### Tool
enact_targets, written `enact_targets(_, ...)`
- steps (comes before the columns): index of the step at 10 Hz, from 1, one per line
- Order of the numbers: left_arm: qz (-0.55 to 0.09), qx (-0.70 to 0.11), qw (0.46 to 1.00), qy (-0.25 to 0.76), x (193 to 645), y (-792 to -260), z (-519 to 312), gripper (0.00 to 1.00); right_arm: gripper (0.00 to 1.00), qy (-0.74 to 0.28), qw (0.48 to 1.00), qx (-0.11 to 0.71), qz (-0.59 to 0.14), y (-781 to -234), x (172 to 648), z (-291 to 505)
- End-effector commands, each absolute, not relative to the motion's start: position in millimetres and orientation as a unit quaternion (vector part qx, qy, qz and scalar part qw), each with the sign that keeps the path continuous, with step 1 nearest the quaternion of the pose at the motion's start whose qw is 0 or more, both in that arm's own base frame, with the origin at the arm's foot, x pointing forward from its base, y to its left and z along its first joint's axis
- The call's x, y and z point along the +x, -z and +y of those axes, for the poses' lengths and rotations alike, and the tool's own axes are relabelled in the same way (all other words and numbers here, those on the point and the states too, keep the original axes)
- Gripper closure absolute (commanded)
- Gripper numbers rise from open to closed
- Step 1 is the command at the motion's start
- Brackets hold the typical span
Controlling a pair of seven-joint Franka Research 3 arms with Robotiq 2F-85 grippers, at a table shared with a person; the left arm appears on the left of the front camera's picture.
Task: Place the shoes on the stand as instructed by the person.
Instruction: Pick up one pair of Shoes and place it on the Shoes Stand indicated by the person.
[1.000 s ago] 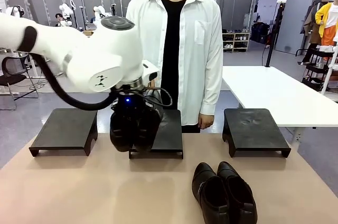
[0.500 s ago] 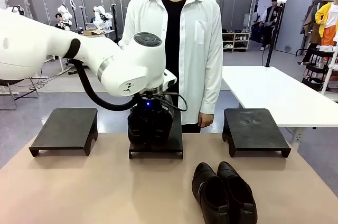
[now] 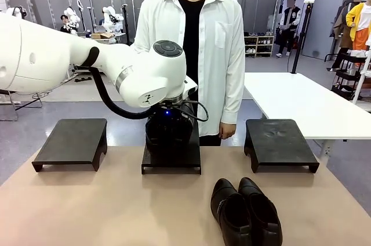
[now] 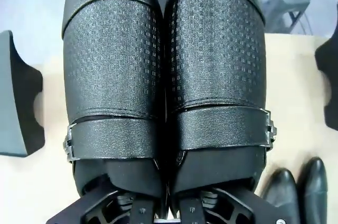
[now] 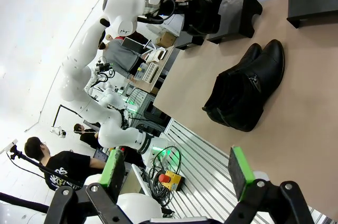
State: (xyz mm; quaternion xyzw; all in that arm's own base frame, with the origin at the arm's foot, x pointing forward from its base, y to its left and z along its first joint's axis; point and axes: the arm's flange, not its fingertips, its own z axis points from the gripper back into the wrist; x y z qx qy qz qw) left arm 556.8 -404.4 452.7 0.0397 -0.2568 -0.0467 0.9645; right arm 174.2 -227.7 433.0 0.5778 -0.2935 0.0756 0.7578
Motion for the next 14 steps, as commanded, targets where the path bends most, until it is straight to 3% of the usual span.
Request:
enact_targets(1, -0.279, 0.037, 0.958, 0.054, 574.7, -453.1, -406.8, 0.9, 0.0, -0.082, 0.755, 0.577, -0.301, -434.1, 173.4, -227.8)
enact_targets(9, -0.272, 0.027, 0.96, 0.06, 597.6, -421.1, -403.7, 0.9, 0.0, -0.082, 0.755, 0.577, -0.301, -434.1, 173.4, -227.8)
enact_targets(12, -0.272, 0.031, 0.96, 0.057, 599.6, -423.6, -401.8, 0.18, 0.0, -0.082, 0.755, 0.577, -0.301, -434.1, 173.4, -227.8)
enact_targets(13, -0.272, 0.033, 0.96, 0.059, 599.0, -424.8, -401.8, 0.0, 0.0, -0.082, 0.755, 0.577, -0.301, -434.1, 173.4, -227.8)
enact_targets(14, -0.267, 0.032, 0.962, 0.057, 597.5, -426.3, -401.5, 0.0, 0.0, -0.082, 0.755, 0.577, -0.301, -434.1, 173.4, -227.8)
